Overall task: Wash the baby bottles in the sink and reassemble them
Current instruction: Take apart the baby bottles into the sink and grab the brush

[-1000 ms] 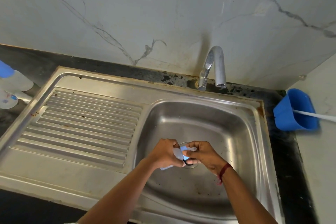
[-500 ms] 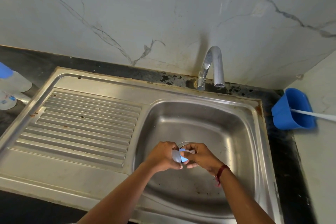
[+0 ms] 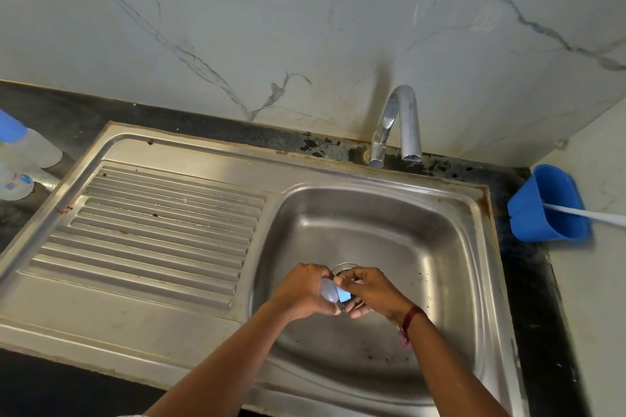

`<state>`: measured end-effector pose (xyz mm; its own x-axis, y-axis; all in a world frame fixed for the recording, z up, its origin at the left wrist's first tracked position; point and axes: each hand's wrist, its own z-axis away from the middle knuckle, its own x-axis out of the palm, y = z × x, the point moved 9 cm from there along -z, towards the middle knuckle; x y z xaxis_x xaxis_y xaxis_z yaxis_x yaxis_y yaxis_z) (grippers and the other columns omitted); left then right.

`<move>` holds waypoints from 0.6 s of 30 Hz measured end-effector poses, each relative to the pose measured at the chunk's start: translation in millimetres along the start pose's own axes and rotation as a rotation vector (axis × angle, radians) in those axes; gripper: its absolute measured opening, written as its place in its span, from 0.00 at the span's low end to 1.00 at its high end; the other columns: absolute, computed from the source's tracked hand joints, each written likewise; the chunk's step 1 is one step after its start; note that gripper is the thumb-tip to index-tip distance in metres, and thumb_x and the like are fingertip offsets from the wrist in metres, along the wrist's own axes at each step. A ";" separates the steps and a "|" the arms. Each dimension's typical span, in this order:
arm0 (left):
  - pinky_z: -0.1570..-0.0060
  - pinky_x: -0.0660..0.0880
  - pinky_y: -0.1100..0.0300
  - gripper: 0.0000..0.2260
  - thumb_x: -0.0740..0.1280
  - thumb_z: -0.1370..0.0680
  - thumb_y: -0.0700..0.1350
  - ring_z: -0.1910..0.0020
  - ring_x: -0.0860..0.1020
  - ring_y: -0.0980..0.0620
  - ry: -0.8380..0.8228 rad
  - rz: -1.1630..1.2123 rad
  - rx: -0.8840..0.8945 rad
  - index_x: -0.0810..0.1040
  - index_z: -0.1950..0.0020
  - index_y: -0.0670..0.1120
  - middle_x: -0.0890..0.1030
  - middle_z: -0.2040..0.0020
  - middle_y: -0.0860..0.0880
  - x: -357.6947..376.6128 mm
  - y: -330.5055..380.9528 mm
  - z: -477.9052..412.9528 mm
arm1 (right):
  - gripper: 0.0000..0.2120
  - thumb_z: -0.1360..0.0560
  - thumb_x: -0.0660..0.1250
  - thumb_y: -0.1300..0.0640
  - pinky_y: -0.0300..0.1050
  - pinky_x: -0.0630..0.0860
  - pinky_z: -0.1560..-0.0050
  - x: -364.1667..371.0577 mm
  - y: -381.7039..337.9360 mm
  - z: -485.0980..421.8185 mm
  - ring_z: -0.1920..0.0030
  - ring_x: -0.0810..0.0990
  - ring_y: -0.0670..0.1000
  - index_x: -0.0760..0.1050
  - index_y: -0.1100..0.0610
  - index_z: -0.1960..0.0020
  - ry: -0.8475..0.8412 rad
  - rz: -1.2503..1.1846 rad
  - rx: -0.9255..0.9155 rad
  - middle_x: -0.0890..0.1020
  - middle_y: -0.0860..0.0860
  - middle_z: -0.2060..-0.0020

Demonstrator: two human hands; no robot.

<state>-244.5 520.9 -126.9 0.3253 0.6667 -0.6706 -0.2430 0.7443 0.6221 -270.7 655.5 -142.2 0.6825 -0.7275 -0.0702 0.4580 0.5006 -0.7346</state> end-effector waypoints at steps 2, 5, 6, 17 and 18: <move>0.58 0.76 0.61 0.25 0.80 0.41 0.58 0.58 0.79 0.55 -0.014 -0.005 0.001 0.81 0.48 0.52 0.82 0.54 0.56 1.9 -1.5 0.5 | 0.14 0.26 0.74 0.56 0.47 0.83 0.57 -2.1 -2.2 -0.6 0.59 0.84 0.53 0.79 0.58 0.43 -0.009 -0.019 -0.052 0.84 0.58 0.51; 0.56 0.75 0.60 0.25 0.80 0.39 0.58 0.56 0.78 0.54 -0.014 -0.035 0.004 0.81 0.45 0.52 0.82 0.52 0.55 3.9 -3.2 1.4 | 0.16 0.31 0.77 0.64 0.43 0.80 0.57 -4.5 -5.6 -1.7 0.55 0.82 0.52 0.80 0.57 0.45 -0.013 0.064 -0.150 0.82 0.54 0.49; 0.55 0.75 0.59 0.26 0.80 0.39 0.58 0.55 0.78 0.54 -0.008 -0.042 0.001 0.81 0.44 0.52 0.82 0.51 0.55 4.3 -4.8 1.3 | 0.17 0.32 0.77 0.66 0.43 0.81 0.53 -6.0 -7.5 -1.2 0.52 0.82 0.52 0.80 0.56 0.46 0.001 0.103 -0.173 0.83 0.53 0.49; 0.50 0.78 0.55 0.25 0.76 0.32 0.60 0.47 0.81 0.46 0.088 0.056 -0.330 0.77 0.42 0.46 0.82 0.45 0.47 8.7 -46.7 -2.5 | 0.16 0.32 0.76 0.64 0.55 0.80 0.46 -58.3 39.2 5.1 0.46 0.79 0.50 0.79 0.53 0.47 0.503 0.009 -0.032 0.80 0.46 0.50; 0.51 0.79 0.55 0.25 0.76 0.33 0.60 0.48 0.81 0.46 0.093 0.073 -0.371 0.77 0.44 0.46 0.82 0.46 0.47 11.7 -52.3 -3.5 | 0.16 0.31 0.76 0.64 0.55 0.81 0.47 -58.0 45.3 5.4 0.47 0.78 0.50 0.78 0.54 0.47 0.503 0.005 -0.002 0.80 0.47 0.50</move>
<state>-231.2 490.0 -168.7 0.2145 0.7067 -0.6742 -0.5818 0.6469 0.4930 -286.5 722.9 -167.7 0.3254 -0.8616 -0.3896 0.4542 0.5039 -0.7347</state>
